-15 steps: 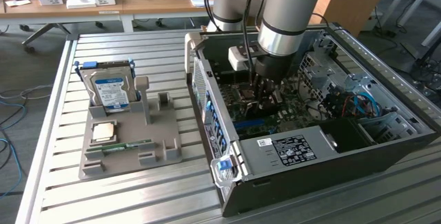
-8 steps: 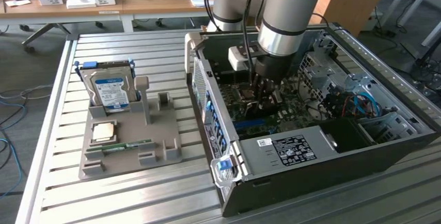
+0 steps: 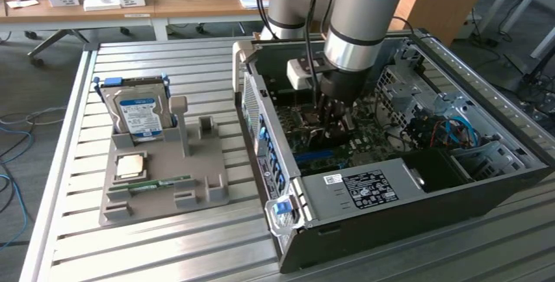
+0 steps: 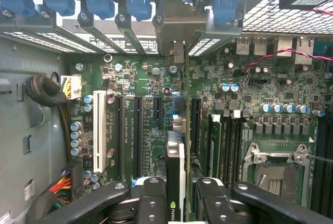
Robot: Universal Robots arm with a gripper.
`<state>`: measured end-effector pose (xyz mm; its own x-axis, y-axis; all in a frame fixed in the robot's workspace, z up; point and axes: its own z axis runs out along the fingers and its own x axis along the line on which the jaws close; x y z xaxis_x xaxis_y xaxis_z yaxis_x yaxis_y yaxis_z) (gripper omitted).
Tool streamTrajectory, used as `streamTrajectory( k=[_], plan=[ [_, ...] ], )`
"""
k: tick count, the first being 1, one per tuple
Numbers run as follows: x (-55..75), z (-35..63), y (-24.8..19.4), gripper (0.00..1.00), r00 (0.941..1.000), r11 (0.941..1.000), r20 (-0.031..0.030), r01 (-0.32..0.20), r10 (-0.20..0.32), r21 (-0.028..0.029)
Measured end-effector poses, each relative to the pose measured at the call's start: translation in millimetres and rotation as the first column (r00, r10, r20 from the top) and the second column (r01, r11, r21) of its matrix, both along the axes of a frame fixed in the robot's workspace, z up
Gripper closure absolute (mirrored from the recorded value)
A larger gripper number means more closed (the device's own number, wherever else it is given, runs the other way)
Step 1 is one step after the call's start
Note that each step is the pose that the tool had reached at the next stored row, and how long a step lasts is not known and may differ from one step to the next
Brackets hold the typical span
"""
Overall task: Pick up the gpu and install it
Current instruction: 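Insert the gpu into the slot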
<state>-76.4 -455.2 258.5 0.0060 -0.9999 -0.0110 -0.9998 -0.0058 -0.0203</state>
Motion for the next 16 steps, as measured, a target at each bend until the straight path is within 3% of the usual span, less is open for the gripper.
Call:
streamTrajectory(
  k=[16],
  plan=[
    [0.0, -1.2, 0.0, 0.73, 1.0000, 1.0000, -0.0001, 0.000, 0.000, -0.0003]
  ],
)
